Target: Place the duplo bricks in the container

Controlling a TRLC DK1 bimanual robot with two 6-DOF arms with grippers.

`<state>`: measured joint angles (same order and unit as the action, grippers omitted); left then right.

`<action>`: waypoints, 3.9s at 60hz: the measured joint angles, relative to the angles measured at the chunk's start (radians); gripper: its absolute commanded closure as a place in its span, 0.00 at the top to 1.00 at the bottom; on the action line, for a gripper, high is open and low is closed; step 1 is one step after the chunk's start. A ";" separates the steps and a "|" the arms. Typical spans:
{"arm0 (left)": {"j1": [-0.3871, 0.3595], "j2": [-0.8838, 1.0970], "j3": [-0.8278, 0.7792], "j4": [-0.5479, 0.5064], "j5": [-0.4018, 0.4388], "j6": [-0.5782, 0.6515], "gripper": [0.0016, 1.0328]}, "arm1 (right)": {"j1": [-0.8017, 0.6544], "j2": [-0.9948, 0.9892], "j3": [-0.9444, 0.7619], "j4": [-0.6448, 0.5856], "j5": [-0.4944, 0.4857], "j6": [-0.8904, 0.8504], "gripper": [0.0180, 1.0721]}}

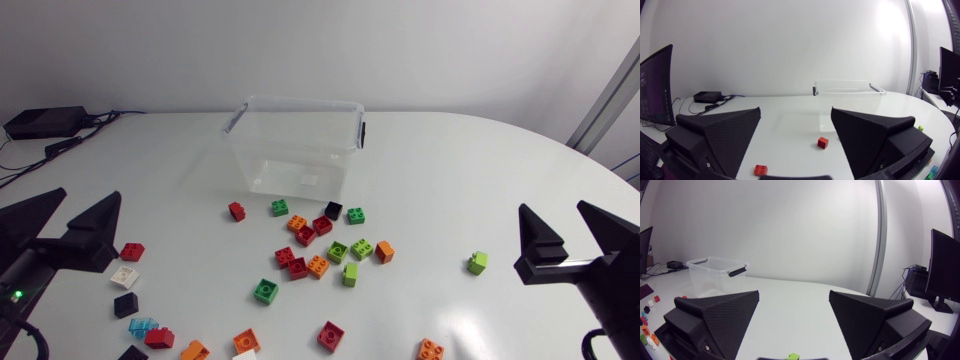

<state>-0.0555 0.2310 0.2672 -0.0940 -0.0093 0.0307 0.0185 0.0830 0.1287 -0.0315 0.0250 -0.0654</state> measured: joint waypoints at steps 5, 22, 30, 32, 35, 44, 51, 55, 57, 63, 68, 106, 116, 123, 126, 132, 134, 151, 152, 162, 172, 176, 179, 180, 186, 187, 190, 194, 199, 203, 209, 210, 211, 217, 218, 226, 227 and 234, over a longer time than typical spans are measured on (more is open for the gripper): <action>-0.021 0.111 0.051 -0.015 0.000 0.004 0.93 | 0.002 0.069 0.045 0.000 0.006 0.004 0.95; -0.047 0.559 0.286 -0.143 0.000 0.051 0.91 | 0.013 0.270 0.190 -0.082 0.006 0.006 0.95; -0.047 0.757 0.400 -0.218 0.000 0.097 0.90 | 0.013 0.377 0.276 -0.172 0.010 0.006 0.95; -0.047 0.801 0.426 -0.230 0.000 0.105 0.90 | 0.013 0.403 0.296 -0.193 0.010 0.006 0.95; -0.047 0.862 0.457 -0.241 0.000 0.120 0.90 | 0.013 0.441 0.325 -0.226 0.010 0.006 0.95; -0.047 1.021 0.525 -0.249 0.005 0.167 0.90 | 0.013 0.543 0.398 -0.311 0.001 0.006 0.95; -0.043 1.127 0.566 -0.253 0.071 0.213 0.90 | 0.013 0.579 0.415 -0.337 -0.029 0.006 0.95; -0.043 1.187 0.592 -0.256 0.085 0.264 0.90 | 0.013 0.603 0.418 -0.347 -0.036 0.007 0.95; -0.043 1.215 0.607 -0.261 0.087 0.286 0.90 | 0.013 0.618 0.421 -0.356 -0.042 0.007 0.95; -0.043 1.311 0.668 -0.275 0.090 0.395 0.90 | 0.012 0.668 0.423 -0.367 -0.066 0.006 0.95; -0.043 1.369 0.706 -0.276 0.111 0.472 0.91 | 0.011 0.691 0.425 -0.380 -0.076 0.000 0.95; 0.022 1.761 1.007 -0.492 0.445 0.811 0.88 | 0.006 0.778 0.484 -0.481 -0.171 -0.288 0.92; 0.021 1.801 1.032 -0.476 0.455 0.827 0.80 | 0.006 0.800 0.478 -0.470 -0.182 -0.306 0.92; 0.020 1.818 1.032 -0.430 0.455 0.827 0.67 | 0.006 0.802 0.471 -0.467 -0.182 -0.315 0.92; 0.020 1.820 1.032 -0.415 0.455 0.827 0.66 | 0.006 0.803 0.469 -0.464 -0.182 -0.320 0.92; 0.014 1.820 1.032 -0.373 0.454 0.826 0.65 | 0.006 0.803 0.455 -0.451 -0.183 -0.326 0.92; 0.011 1.820 1.032 -0.359 0.455 0.826 0.64 | 0.006 0.803 0.448 -0.447 -0.183 -0.328 0.92; -0.012 1.827 1.030 -0.323 0.438 0.819 0.57 | 0.006 0.805 0.427 -0.435 -0.182 -0.335 0.92; -0.013 1.829 1.030 -0.323 0.434 0.818 0.55 | 0.006 0.805 0.427 -0.435 -0.182 -0.336 0.92; -0.031 1.843 1.020 -0.311 0.383 0.811 0.45 | 0.006 0.805 0.424 -0.417 -0.182 -0.340 0.89; -0.040 1.843 1.020 -0.299 0.369 0.780 0.41 | 0.006 0.805 0.424 -0.414 -0.179 -0.340 0.89; -0.041 1.843 1.019 -0.295 0.367 0.772 0.40 | 0.006 0.804 0.424 -0.414 -0.178 -0.341 0.89; -0.041 1.842 1.014 -0.287 0.367 0.762 0.39 | 0.006 0.801 0.424 -0.414 -0.178 -0.345 0.89; -0.041 1.842 1.011 -0.283 0.368 0.762 0.39 | 0.006 0.800 0.424 -0.414 -0.178 -0.348 0.89; -0.041 1.831 0.995 -0.273 0.367 0.755 0.37 | 0.000 0.798 0.424 -0.414 -0.178 -0.351 0.89; -0.041 1.827 0.991 -0.274 0.367 0.755 0.35 | -0.002 0.798 0.424 -0.414 -0.177 -0.352 0.89; -0.041 1.817 0.978 -0.275 0.368 0.754 0.31 | -0.009 0.798 0.424 -0.414 -0.177 -0.355 0.89; -0.041 1.804 0.969 -0.290 0.369 0.751 0.31 | -0.014 0.798 0.425 -0.415 -0.175 -0.355 0.89; -0.039 1.775 0.956 -0.307 0.375 0.750 0.31 | -0.022 0.804 0.428 -0.429 -0.175 -0.356 0.89; -0.037 1.734 0.943 -0.320 0.381 0.748 0.31 | -0.035 0.827 0.438 -0.445 -0.175 -0.356 0.89; -0.031 1.645 0.930 -0.341 0.410 0.728 0.31 | -0.060 0.896 0.458 -0.468 -0.175 -0.367 0.89; -0.030 1.629 0.930 -0.346 0.418 0.728 0.31 | -0.064 0.909 0.461 -0.472 -0.175 -0.374 0.89; -0.029 1.608 0.929 -0.353 0.427 0.727 0.31 | -0.068 0.920 0.464 -0.476 -0.175 -0.382 0.89; -0.026 1.496 0.929 -0.370 0.456 0.707 0.32 | -0.098 0.975 0.486 -0.526 -0.211 -0.460 0.89; -0.026 1.479 0.929 -0.374 0.460 0.702 0.32 | -0.106 0.985 0.491 -0.534 -0.215 -0.480 0.89; -0.045 1.392 0.946 -0.415 0.477 0.675 0.32 | -0.185 1.088 0.568 -0.591 -0.264 -0.636 0.89; -0.049 1.388 0.951 -0.418 0.477 0.671 0.32 | -0.192 1.102 0.579 -0.595 -0.266 -0.653 0.89; -0.072 1.381 0.984 -0.426 0.482 0.640 0.32 | -0.251 1.209 0.651 -0.618 -0.285 -0.782 0.89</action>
<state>-0.1276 1.6123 1.2510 -0.5201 0.4728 0.6708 -0.2329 1.2915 0.7799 -0.6495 -0.2600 -0.8471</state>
